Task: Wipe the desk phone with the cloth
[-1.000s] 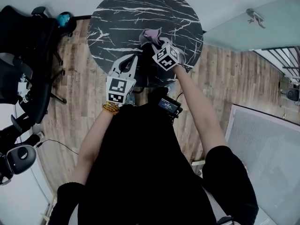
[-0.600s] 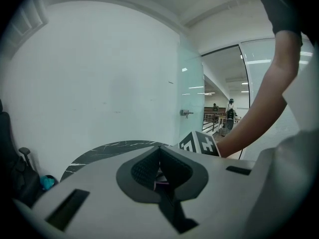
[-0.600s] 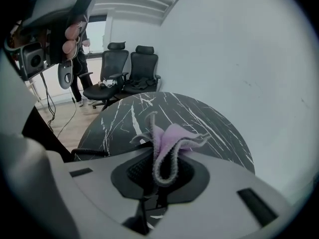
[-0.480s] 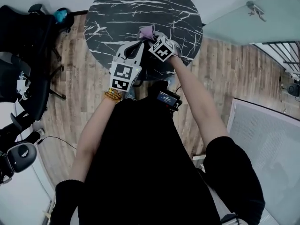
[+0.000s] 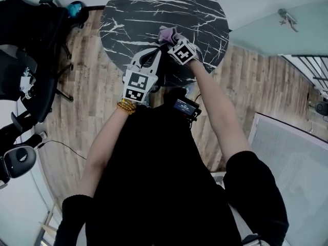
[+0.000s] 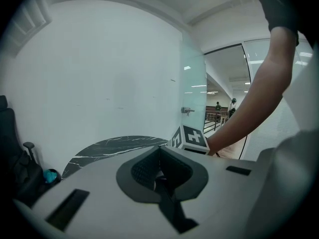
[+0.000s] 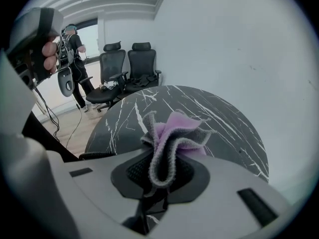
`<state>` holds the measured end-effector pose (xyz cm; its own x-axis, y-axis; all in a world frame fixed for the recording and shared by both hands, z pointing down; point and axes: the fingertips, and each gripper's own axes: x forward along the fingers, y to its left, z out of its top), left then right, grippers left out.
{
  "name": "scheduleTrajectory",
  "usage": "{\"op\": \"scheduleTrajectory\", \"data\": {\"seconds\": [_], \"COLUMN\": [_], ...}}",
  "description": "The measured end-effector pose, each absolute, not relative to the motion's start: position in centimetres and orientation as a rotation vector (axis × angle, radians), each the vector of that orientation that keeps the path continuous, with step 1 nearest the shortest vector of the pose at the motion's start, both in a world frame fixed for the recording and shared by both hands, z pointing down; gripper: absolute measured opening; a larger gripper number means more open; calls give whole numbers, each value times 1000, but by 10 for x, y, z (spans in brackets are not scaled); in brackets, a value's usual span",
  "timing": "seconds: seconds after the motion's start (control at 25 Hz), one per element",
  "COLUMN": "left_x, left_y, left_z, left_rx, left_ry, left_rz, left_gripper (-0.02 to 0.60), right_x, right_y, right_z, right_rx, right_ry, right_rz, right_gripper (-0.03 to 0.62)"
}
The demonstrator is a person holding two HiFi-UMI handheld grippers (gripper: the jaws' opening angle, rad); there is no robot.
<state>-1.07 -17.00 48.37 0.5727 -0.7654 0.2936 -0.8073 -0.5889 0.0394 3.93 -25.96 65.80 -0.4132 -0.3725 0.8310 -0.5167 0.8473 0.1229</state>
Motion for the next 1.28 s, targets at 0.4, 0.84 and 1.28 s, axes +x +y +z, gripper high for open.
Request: {"op": "scheduleTrajectory", "data": {"seconds": [0.4,0.84,1.28], "left_x": [-21,-14,-10], "left_y": [-169,-163,-155], "left_z": [484,485,484], "left_rx": [2605,2621,2657], "left_ry": [-1361,-1332,-1302], "left_rz": [356,354,367], "left_gripper": [12,12,12], "right_x": [34,33,27], "right_y": [-253,-226,-202], "right_z": [662,677,689], "right_rx": [650,597,537], "right_ry": [-2050,-2002,-1974], "right_rz": [282,364,422], "right_gripper": [55,55,55]}}
